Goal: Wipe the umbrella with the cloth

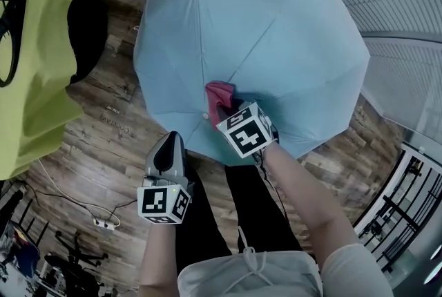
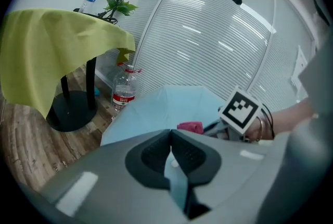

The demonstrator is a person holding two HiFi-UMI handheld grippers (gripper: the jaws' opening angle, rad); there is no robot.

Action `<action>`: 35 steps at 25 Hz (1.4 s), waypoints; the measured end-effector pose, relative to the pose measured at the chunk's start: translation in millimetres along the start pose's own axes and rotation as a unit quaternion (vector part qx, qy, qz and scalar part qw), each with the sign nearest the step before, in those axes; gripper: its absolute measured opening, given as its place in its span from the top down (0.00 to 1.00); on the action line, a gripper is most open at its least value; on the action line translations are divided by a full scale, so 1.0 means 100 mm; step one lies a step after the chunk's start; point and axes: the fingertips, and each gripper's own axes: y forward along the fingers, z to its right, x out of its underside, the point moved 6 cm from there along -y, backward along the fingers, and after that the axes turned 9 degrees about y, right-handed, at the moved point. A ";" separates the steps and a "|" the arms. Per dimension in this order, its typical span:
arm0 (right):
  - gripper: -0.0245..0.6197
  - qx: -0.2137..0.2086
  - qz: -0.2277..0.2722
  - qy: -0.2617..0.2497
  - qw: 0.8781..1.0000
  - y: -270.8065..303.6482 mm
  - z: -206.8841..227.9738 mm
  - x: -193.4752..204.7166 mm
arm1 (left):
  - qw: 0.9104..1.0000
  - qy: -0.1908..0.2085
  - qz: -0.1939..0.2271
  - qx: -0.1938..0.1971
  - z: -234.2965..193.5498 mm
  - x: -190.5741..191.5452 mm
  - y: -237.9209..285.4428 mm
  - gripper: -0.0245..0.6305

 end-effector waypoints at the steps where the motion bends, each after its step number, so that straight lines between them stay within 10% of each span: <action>1: 0.87 0.000 0.001 -0.002 1.000 -0.03 0.04 -0.02 | 1.000 0.001 -0.002 0.003 0.03 0.00 0.03 0.95; 35: 0.87 0.098 0.054 -0.072 0.991 -1.57 1.76 0.03 | 0.997 0.051 -0.010 0.050 1.62 -0.42 0.71 0.95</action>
